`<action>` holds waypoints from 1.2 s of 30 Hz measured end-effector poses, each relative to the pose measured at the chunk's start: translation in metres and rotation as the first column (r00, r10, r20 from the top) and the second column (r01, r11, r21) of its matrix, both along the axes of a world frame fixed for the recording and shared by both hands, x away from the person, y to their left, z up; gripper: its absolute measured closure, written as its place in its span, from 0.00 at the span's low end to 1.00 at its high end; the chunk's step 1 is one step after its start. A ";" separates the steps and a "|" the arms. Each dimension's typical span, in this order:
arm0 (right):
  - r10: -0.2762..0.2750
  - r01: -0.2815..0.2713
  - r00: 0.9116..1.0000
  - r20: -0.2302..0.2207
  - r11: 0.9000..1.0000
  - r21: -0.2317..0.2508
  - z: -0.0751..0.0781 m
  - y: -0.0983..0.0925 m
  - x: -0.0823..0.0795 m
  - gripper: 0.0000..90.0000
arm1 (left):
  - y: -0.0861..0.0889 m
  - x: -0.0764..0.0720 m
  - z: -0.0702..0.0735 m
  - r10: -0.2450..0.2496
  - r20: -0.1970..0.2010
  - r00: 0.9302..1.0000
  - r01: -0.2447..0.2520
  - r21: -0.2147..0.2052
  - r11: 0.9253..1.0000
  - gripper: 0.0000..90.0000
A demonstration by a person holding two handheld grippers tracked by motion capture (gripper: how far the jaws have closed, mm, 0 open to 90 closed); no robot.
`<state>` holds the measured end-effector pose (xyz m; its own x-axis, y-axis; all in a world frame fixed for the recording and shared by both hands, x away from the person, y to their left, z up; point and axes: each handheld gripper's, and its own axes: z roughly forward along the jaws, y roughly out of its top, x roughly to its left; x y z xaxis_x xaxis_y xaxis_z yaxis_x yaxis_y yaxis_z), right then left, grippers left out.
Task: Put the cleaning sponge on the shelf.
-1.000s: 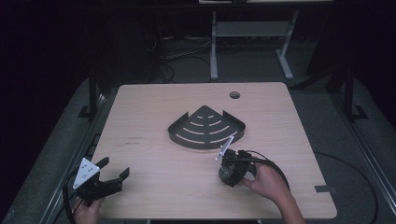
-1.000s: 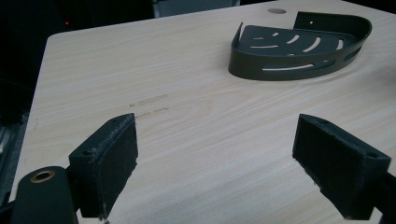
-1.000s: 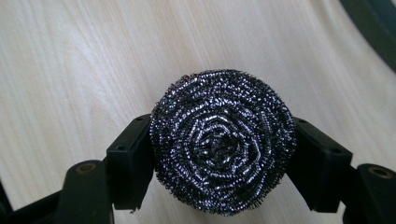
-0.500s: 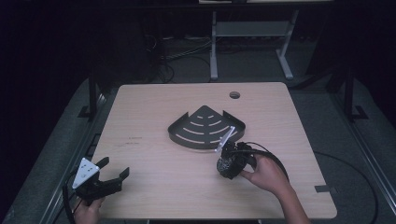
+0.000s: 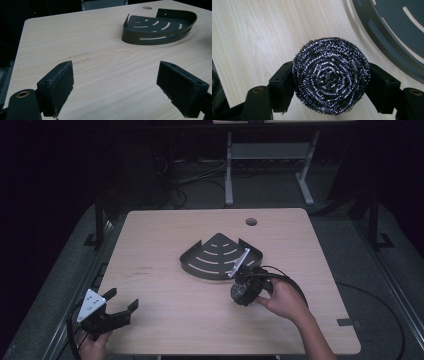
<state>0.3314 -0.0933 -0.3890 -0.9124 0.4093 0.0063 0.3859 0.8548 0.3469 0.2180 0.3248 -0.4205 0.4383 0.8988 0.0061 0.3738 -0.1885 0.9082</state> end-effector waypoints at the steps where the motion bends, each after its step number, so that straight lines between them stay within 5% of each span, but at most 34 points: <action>1: -0.002 0.002 1.000 -0.002 1.000 0.002 0.001 0.001 0.000 0.33 | 0.000 0.000 0.000 0.000 0.000 1.000 0.000 0.000 1.000 0.15; 36: 0.010 -0.010 1.000 -0.018 1.000 -0.010 0.023 0.013 0.032 0.33 | -0.001 0.000 0.001 -0.008 0.006 1.000 0.008 -0.005 1.000 0.15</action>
